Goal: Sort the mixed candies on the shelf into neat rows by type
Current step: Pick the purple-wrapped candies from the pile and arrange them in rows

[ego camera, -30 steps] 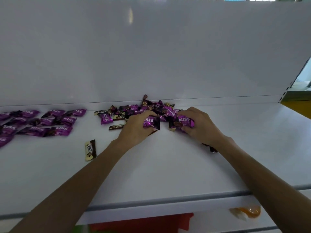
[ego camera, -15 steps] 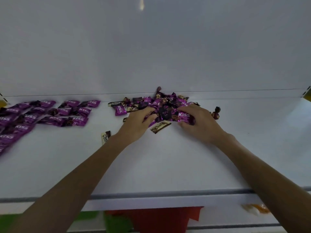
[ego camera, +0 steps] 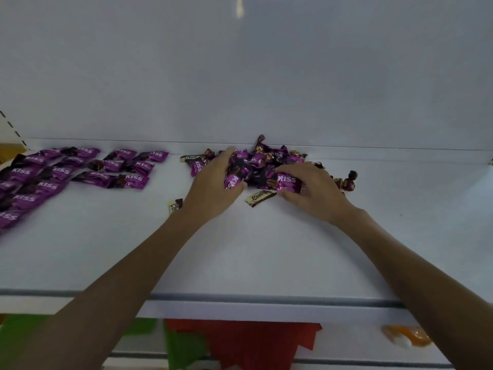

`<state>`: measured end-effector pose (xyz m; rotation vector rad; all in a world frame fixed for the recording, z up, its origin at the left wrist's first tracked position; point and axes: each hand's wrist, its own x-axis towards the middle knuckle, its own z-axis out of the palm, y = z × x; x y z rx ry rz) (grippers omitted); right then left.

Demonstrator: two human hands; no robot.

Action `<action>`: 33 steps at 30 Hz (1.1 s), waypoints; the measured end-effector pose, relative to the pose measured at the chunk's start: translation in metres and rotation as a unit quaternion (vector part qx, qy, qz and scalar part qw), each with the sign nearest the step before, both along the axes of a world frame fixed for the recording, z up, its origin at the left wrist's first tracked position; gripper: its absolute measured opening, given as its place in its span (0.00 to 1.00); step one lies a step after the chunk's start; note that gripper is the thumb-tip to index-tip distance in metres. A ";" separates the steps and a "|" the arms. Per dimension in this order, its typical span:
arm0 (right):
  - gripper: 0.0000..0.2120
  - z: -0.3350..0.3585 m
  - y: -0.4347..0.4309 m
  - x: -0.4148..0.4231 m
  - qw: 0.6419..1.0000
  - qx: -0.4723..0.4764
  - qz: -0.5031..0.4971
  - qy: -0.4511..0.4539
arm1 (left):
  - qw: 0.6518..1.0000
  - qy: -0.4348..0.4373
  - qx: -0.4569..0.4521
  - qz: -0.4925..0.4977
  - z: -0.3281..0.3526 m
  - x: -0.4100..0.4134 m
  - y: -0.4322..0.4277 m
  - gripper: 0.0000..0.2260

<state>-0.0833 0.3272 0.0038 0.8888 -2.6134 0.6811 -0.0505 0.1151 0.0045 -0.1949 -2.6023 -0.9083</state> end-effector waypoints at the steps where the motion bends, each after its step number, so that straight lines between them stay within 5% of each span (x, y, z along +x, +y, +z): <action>1: 0.21 0.000 -0.005 0.000 1.000 0.002 0.007 -0.003 | 1.000 -0.002 -0.002 0.002 0.001 0.004 -0.004 0.28; 8: 0.22 0.002 -0.061 -0.003 0.998 0.010 0.058 -0.020 | 0.994 0.030 -0.072 0.077 0.000 0.025 -0.057 0.08; 19: 0.19 -0.002 -0.204 0.010 0.990 0.039 0.122 -0.059 | 0.989 -0.048 -0.004 0.142 0.007 0.063 -0.189 0.22; 33: 0.25 -0.008 -0.291 0.037 0.991 0.112 0.064 -0.031 | 0.974 -0.071 -0.178 0.122 0.002 0.071 -0.278 0.15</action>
